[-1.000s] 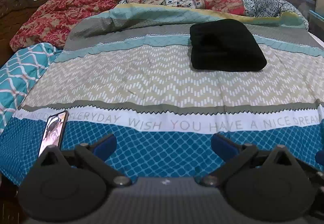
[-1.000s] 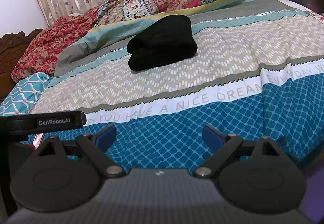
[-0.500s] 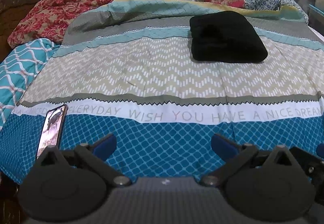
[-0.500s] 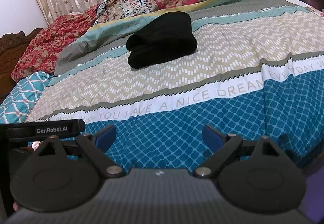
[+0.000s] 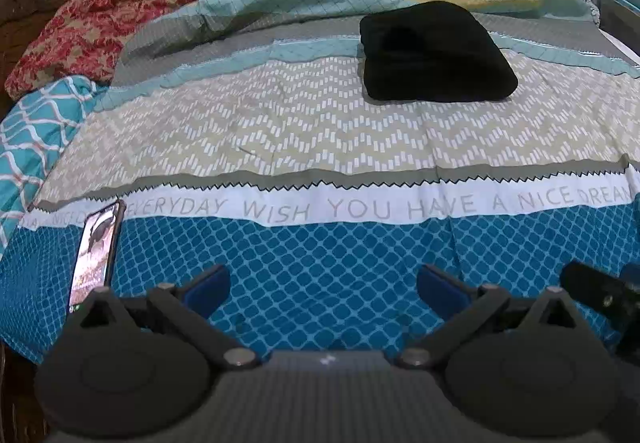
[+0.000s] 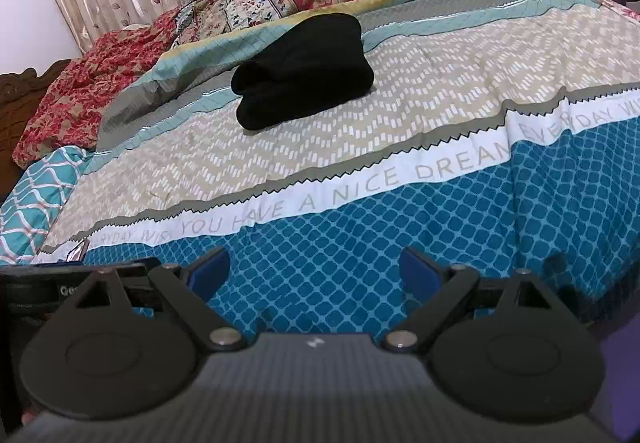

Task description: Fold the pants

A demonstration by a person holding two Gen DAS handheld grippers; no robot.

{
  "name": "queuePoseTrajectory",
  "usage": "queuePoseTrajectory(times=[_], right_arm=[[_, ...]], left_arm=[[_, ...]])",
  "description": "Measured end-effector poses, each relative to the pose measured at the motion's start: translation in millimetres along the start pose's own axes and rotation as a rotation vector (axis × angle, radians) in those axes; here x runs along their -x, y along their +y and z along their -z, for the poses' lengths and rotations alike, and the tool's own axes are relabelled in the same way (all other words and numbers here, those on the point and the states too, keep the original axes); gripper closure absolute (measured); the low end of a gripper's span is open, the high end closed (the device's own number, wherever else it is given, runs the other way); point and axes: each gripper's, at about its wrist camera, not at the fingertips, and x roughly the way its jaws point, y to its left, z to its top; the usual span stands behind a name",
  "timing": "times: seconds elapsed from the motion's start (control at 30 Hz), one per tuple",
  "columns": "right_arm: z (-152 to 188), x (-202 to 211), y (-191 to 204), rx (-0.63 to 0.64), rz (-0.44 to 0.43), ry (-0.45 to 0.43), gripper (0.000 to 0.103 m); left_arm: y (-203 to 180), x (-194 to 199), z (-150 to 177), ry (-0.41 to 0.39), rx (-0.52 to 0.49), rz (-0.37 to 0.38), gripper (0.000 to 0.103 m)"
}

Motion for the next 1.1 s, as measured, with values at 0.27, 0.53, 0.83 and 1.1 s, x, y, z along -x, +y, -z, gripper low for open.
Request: queuePoseTrajectory(times=[0.27,0.53,0.83,1.1], right_arm=[[1,0,3,0.006,0.008,0.0,0.009],[0,0,4,0.008,0.011,-0.001,0.009],[1,0,4,0.005,0.01,0.005,0.009],[2,0,4,0.002,0.008,0.008,0.009]], left_arm=[[5,5,-1,0.0,0.033,0.062,0.0],[12,4,-4,0.025,0.062,0.062,0.0],[12,4,-4,0.041,0.06,0.058,0.0],[12,2,-5,0.064,0.059,0.063,0.0]])
